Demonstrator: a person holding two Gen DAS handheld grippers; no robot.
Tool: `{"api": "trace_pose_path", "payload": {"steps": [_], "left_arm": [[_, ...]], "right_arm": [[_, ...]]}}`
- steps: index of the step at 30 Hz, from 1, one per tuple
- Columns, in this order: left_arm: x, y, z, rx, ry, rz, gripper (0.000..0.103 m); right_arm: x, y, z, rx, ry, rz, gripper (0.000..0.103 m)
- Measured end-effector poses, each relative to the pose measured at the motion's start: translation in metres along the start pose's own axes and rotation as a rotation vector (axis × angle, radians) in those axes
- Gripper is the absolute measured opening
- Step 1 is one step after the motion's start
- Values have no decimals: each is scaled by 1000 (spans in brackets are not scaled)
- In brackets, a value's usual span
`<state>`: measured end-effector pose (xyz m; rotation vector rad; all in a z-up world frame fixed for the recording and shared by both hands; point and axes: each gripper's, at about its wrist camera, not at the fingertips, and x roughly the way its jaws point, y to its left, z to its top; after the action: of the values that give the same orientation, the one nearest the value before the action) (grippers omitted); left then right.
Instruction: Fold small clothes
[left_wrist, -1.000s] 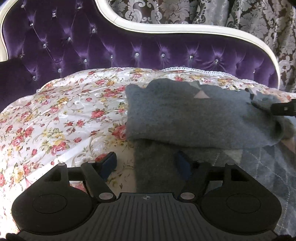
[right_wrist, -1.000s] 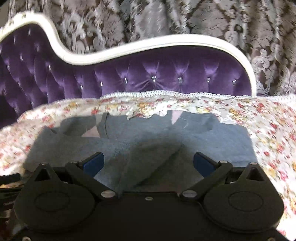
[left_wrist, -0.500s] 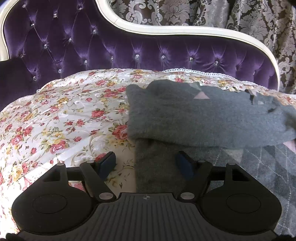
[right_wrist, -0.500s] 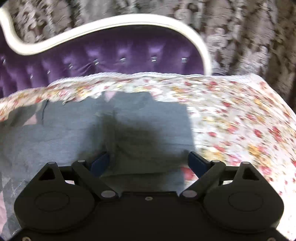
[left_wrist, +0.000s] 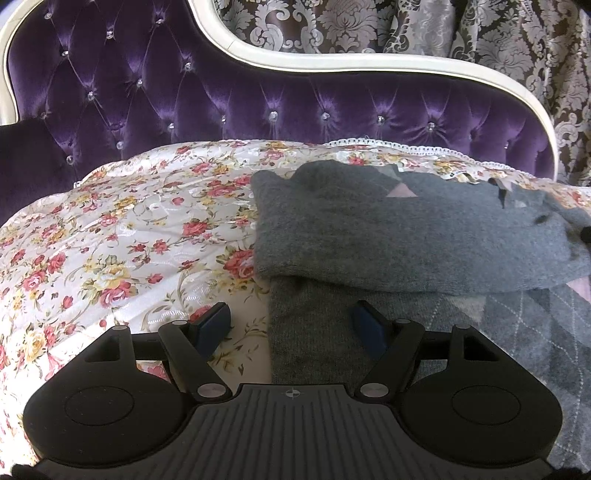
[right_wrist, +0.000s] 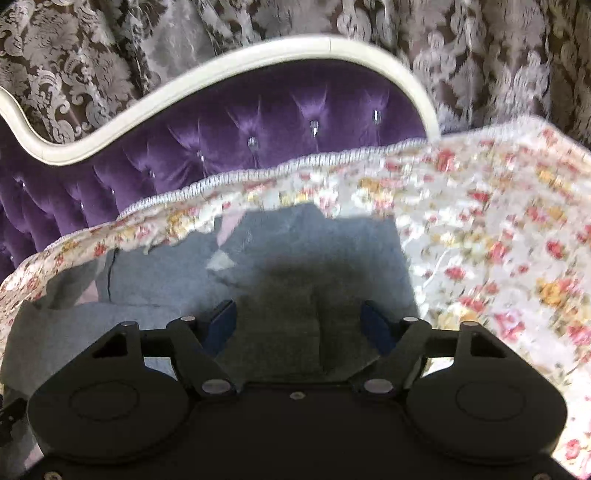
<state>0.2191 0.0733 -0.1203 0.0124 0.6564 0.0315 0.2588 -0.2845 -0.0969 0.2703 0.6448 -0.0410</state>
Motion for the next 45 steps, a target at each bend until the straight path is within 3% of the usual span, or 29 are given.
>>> {"api": "trace_pose_path", "payload": {"steps": [2,4,6,9,12,14,17,19,21,23,26,27,29,32,35,38,41,45], "left_arm": [[0,0,0,0,1,-1,73],[0,-1,0,1,1,0,73],[0,0,1,1,5,-2,73],[0,1,3,-1,16,-6,73],[1,1,4,3,25,-8,73],[0,1,6,4,33,-12,73],[-3,3,8,20,59,-30,72],[-8,5,10,29,84,-47,71],[-19,7,12,44,94,-68,71],[-36,11,19,54,67,-81,71],[-51,12,34,47,0,-87,71],[-50,11,42,40,-18,-83,71],[-41,6,55,33,-34,-75,71],[-12,-4,70,44,-19,-27,72],[24,-1,74,22,39,38,71],[51,14,66,-14,123,131,72],[55,35,58,-94,127,100,79],[45,38,62,-88,152,94,78]], "right_arm": [[5,-3,-3,15,16,6,68],[5,-3,-4,18,12,21,57],[7,1,-3,15,31,47,14],[-3,14,6,-31,8,91,13],[-44,30,21,-106,-128,158,12],[-61,29,25,-122,-173,140,12],[-41,6,19,-67,-85,47,13],[-22,-11,10,-30,-6,41,17],[-16,-20,1,-14,20,14,21],[-21,-24,-5,-16,4,-7,23],[-39,-22,-6,-29,-61,-9,48],[-45,-18,-6,-42,-93,-5,52],[-50,-10,-1,-64,-127,20,52],[-42,11,-1,-103,-113,92,57],[-28,29,-8,-152,-75,120,58],[-11,35,-17,-175,-29,94,58],[3,27,-26,-155,6,43,58],[-2,24,-28,-156,-6,34,59]]}}
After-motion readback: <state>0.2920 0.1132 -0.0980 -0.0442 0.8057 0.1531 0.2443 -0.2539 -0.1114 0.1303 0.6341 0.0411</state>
